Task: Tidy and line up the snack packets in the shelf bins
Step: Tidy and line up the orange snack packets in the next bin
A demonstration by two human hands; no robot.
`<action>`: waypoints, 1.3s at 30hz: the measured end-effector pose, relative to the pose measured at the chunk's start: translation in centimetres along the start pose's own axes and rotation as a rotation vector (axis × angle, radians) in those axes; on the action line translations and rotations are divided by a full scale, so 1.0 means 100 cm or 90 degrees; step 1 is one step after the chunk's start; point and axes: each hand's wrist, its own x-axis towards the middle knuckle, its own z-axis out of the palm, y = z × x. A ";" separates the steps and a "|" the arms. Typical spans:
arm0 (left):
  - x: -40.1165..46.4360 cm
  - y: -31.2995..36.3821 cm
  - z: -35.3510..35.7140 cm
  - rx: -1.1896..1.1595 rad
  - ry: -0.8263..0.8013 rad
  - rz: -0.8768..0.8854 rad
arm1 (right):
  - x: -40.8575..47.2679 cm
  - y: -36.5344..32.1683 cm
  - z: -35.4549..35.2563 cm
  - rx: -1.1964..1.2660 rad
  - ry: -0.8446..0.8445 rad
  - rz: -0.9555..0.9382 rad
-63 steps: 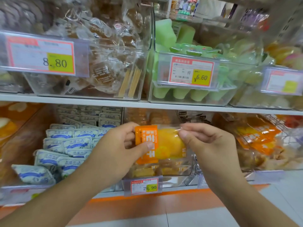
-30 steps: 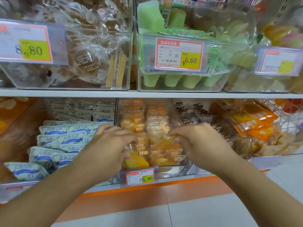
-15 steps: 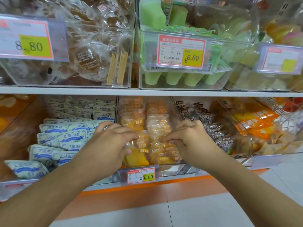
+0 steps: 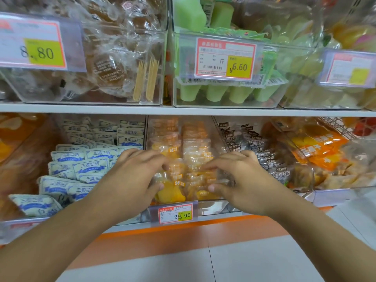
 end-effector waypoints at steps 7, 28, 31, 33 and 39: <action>0.004 -0.006 -0.002 0.053 -0.030 0.045 | 0.001 -0.005 0.011 -0.023 0.051 0.011; 0.007 0.014 -0.009 -0.012 -0.029 -0.011 | -0.005 0.000 -0.013 0.029 0.024 0.122; 0.031 0.023 -0.011 -0.034 -0.049 0.000 | -0.004 0.001 -0.013 0.053 0.010 0.148; 0.056 0.027 -0.007 -0.048 -0.072 0.003 | -0.002 0.003 -0.012 0.060 0.007 0.160; 0.127 0.016 0.023 -0.060 -0.188 -0.078 | -0.002 0.014 -0.011 0.079 0.019 0.141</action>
